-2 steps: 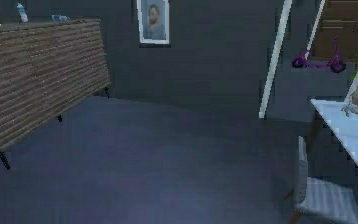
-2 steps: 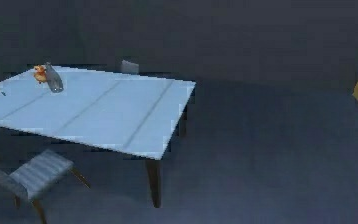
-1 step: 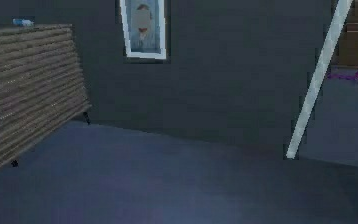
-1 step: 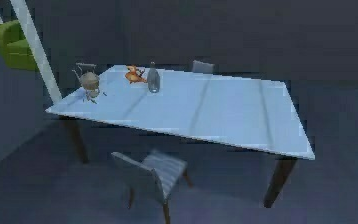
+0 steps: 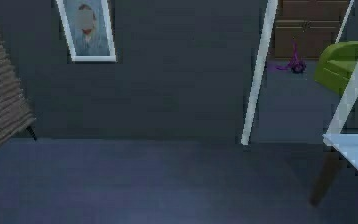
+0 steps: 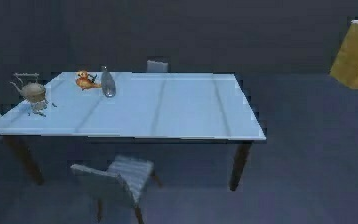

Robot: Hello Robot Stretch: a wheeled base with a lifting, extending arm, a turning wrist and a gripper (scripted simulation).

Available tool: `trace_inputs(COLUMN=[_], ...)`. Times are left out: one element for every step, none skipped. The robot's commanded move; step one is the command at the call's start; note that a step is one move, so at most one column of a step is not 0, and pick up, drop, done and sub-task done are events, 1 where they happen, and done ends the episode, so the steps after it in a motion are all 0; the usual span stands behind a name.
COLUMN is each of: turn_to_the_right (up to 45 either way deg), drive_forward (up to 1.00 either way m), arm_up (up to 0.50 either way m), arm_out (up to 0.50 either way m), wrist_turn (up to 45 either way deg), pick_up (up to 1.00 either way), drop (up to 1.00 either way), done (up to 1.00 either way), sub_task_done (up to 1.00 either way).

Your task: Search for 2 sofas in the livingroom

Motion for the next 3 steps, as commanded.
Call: trace_inputs(turn_to_the_right=[0.0,42.0,0.0], drive_forward=[0.5,0.0,0.35], arm_up=[0.0,0.0,0.0], arm_out=[0.0,0.0,0.0], wrist_turn=[0.0,0.0,0.0], pick_up=[0.0,0.0,0.0], drop=[0.0,0.0,0.0], done=[0.0,0.0,0.0], sub_task_done=[0.0,0.0,0.0])
